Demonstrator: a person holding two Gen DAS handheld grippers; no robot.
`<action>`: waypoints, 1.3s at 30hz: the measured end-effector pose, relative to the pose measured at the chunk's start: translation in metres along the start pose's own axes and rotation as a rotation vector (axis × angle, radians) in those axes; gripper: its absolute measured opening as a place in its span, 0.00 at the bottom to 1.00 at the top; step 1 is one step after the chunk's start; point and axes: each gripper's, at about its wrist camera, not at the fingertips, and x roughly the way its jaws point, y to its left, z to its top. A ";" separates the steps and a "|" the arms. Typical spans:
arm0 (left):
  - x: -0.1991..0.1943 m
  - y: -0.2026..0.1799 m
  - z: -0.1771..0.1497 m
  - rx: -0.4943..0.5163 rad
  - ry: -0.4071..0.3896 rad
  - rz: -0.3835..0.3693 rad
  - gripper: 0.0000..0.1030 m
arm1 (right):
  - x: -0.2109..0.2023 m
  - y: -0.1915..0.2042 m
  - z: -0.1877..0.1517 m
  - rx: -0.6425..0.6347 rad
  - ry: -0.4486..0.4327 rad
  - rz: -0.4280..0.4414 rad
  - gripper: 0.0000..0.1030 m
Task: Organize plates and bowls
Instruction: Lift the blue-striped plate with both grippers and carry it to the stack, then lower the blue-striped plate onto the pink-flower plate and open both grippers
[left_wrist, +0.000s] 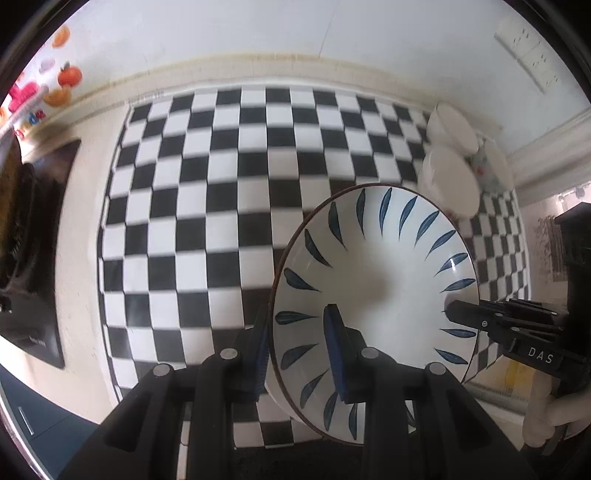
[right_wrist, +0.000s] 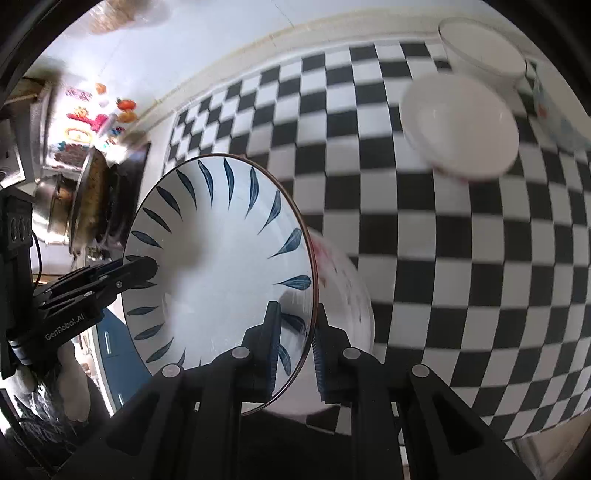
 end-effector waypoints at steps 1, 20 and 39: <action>0.005 -0.001 -0.004 0.002 0.011 0.004 0.24 | 0.006 -0.004 -0.005 0.009 0.010 -0.002 0.18; 0.075 -0.023 -0.031 0.023 0.163 0.112 0.25 | 0.063 -0.021 -0.031 0.012 0.105 -0.095 0.17; 0.094 -0.018 -0.025 -0.045 0.218 0.111 0.25 | 0.081 -0.018 -0.023 0.059 0.128 -0.090 0.20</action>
